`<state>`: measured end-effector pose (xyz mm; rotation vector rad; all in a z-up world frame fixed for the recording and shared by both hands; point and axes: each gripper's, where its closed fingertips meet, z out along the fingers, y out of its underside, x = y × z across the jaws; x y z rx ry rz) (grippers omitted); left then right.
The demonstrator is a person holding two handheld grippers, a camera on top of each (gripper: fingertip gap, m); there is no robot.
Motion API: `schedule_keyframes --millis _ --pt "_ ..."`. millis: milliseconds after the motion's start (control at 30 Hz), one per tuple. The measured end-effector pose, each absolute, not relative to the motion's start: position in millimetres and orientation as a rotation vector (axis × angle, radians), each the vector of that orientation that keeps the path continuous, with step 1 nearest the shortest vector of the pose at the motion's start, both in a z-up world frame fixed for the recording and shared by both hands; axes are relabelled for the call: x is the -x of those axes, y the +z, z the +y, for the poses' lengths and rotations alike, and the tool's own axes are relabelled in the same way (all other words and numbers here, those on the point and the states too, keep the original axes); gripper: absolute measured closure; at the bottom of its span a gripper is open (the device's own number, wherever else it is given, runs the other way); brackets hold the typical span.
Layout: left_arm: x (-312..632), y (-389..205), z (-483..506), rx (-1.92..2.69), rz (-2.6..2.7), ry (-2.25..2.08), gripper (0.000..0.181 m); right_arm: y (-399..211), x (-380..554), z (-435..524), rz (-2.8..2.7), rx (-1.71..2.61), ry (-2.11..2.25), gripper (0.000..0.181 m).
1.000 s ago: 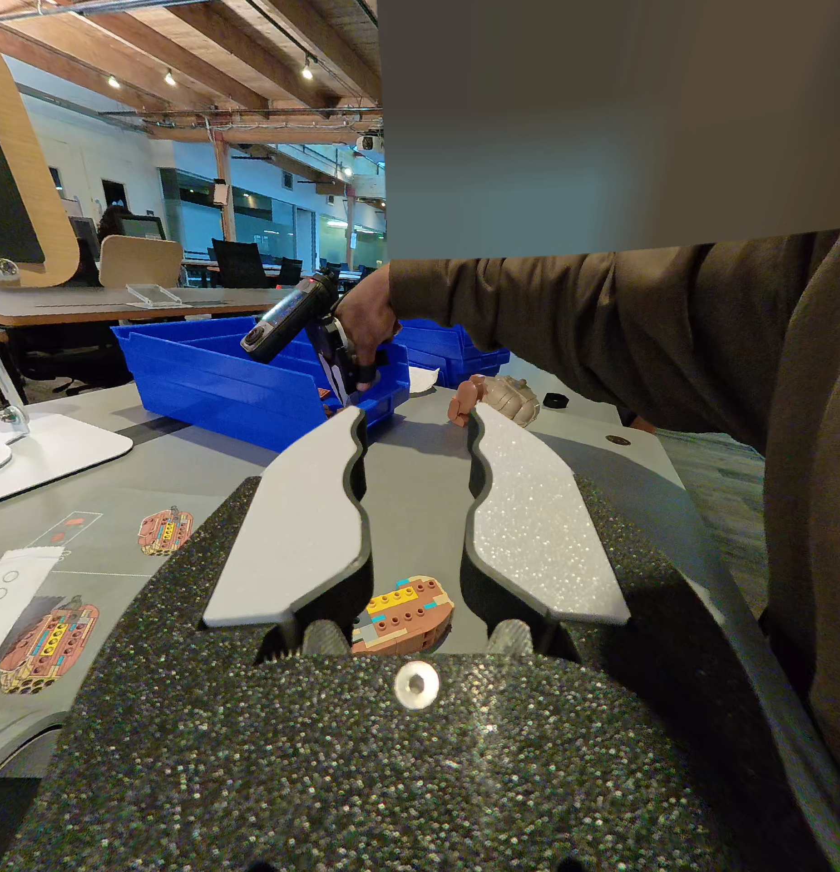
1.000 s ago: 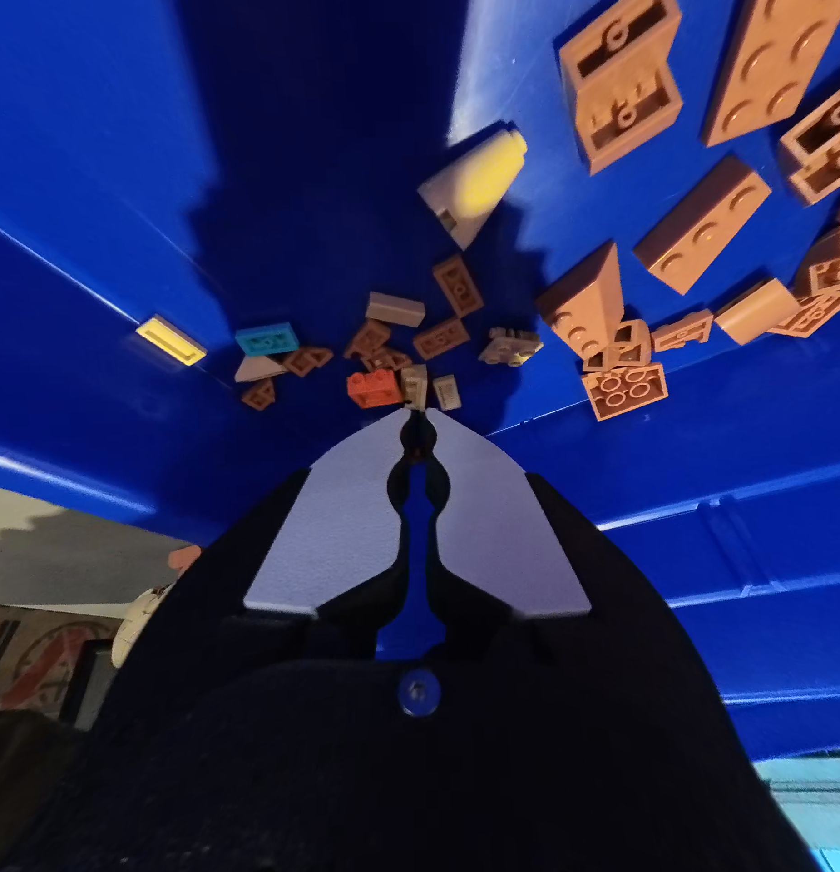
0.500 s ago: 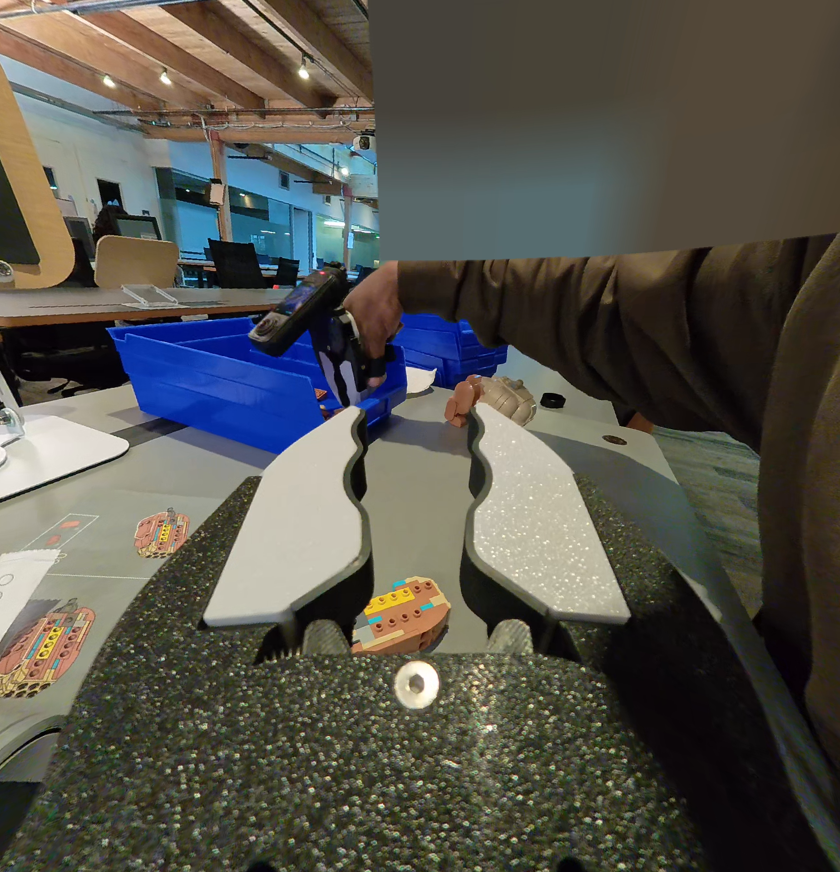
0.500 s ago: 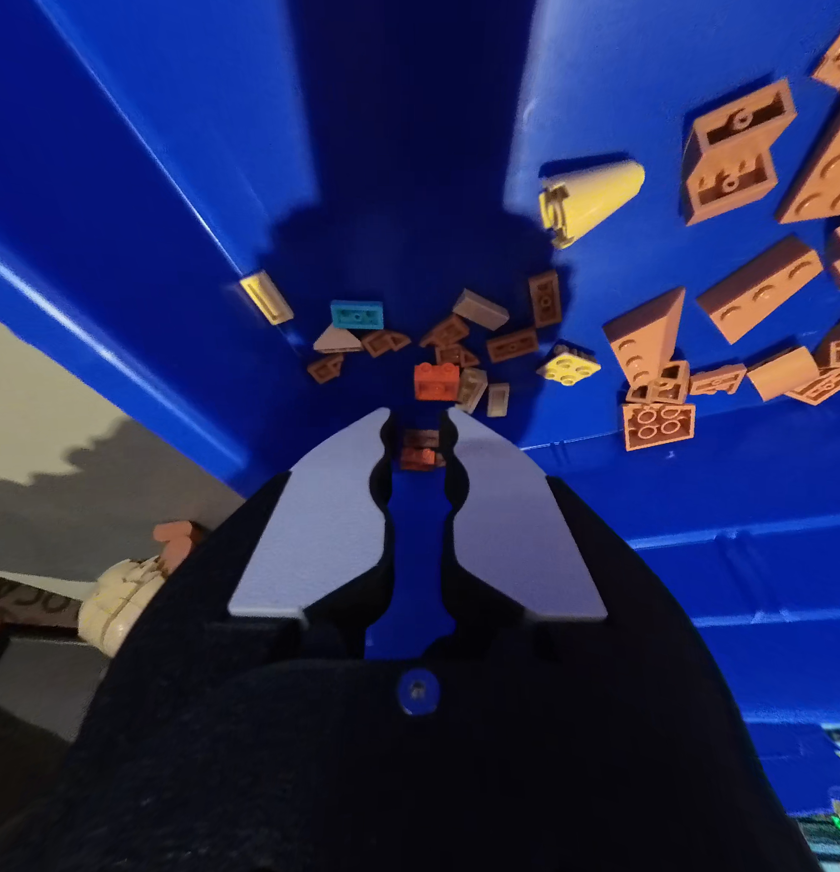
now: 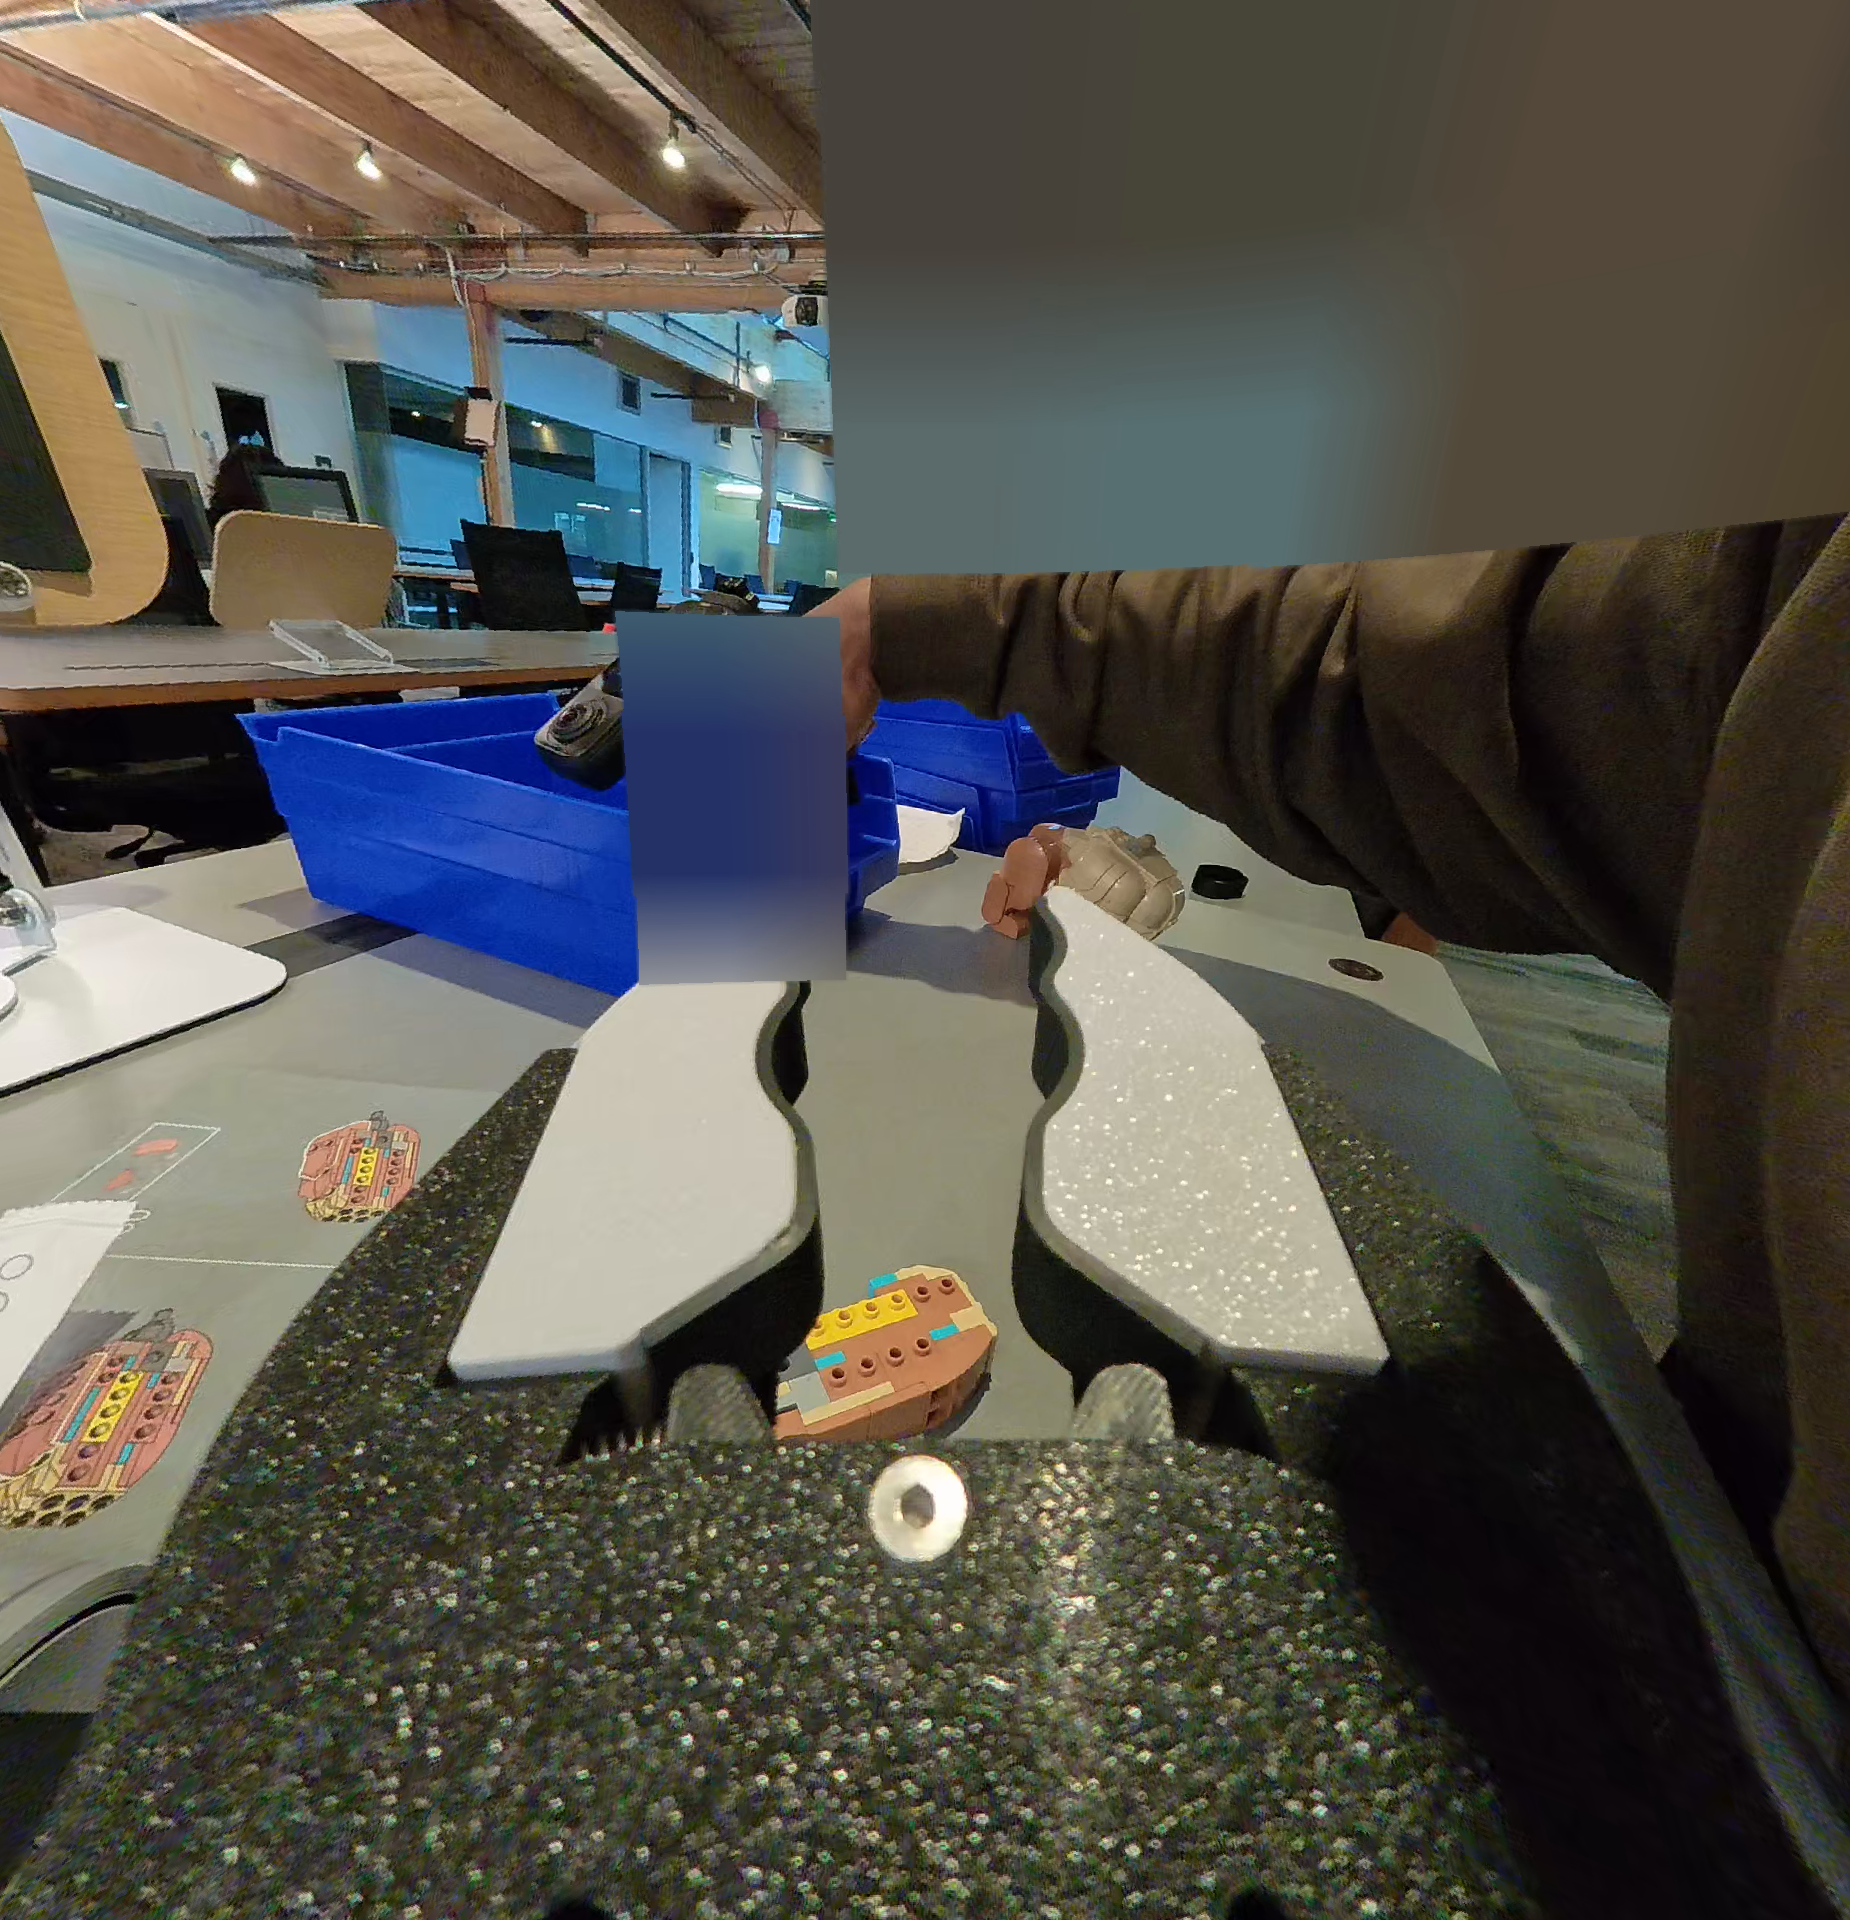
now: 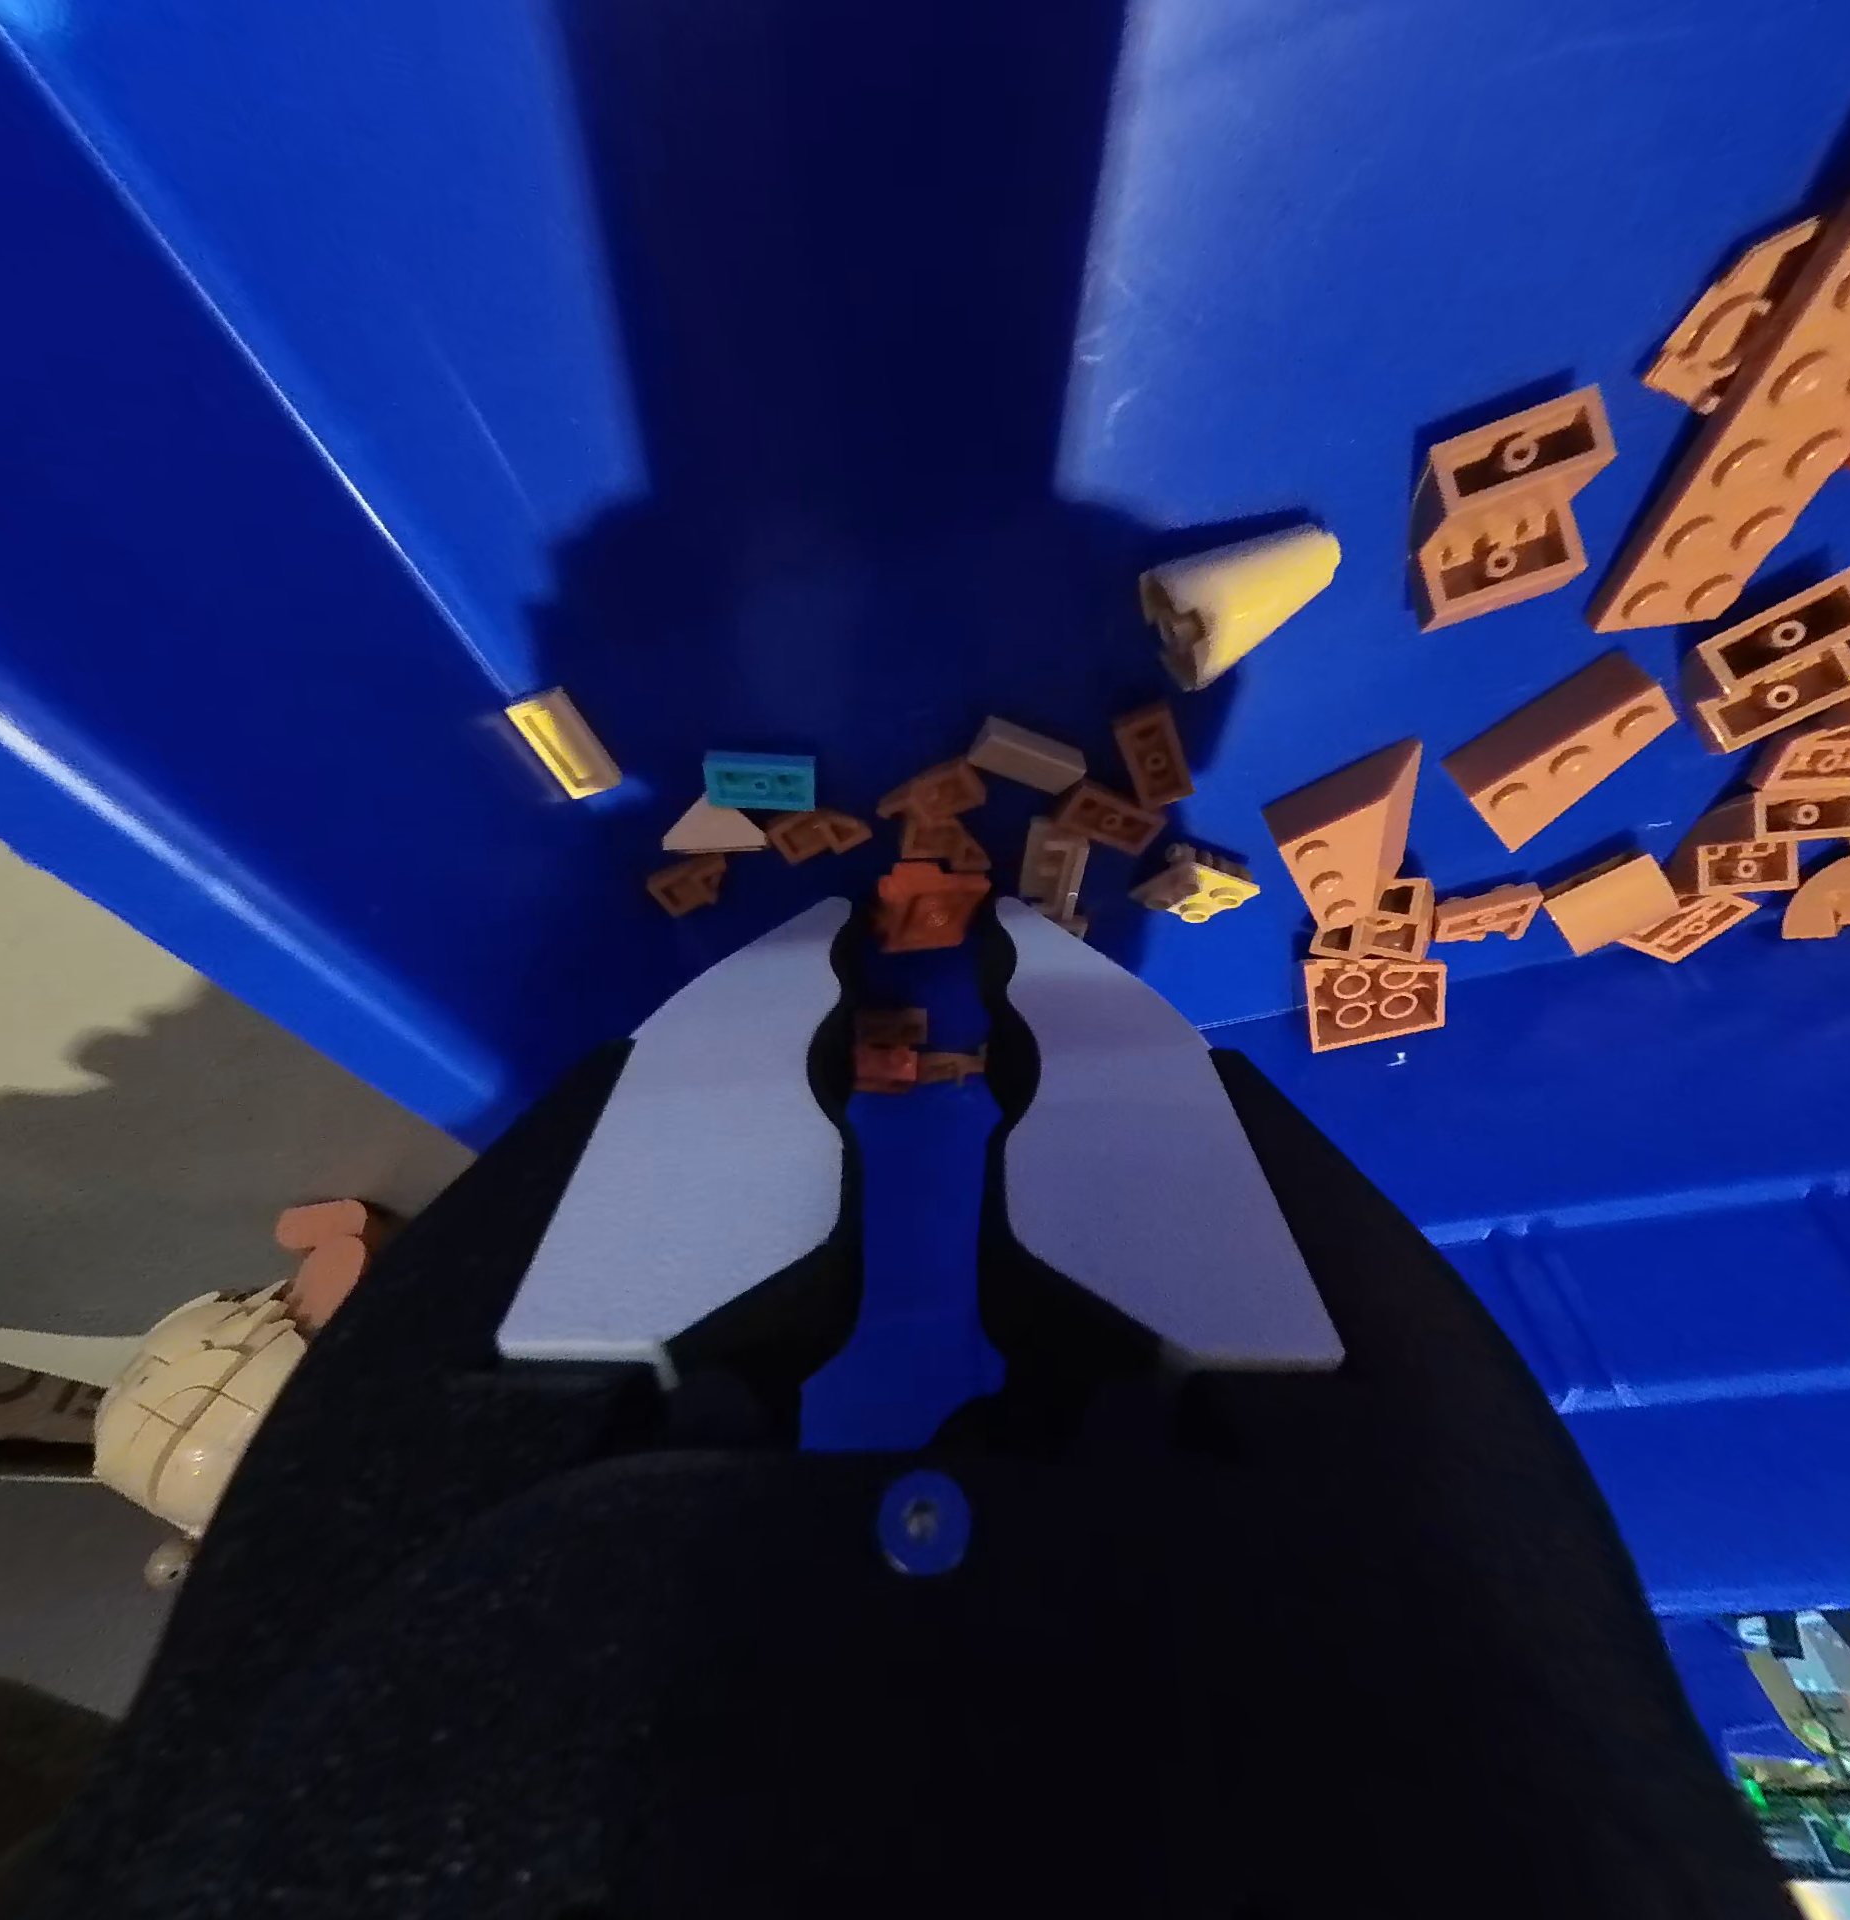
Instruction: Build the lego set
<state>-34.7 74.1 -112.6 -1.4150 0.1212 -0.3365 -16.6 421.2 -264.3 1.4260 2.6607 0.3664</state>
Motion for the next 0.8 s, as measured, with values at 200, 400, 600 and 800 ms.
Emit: schedule_keyframes --millis 200,400,600,800 --pt "35 -111 73 1.410 0.122 -0.333 0.140 -264 14 421 2.659 -1.416 0.381 0.161" --pt "38 -112 74 1.413 0.113 -0.326 0.141 -239 17 417 2.710 -1.467 0.331 0.161" --pt "43 -110 72 1.407 0.099 -0.312 0.141 -191 14 340 2.885 -1.449 0.024 0.162" --pt "45 -106 70 1.397 0.097 -0.292 0.141 -211 -8 233 2.959 -1.262 -0.267 0.162"
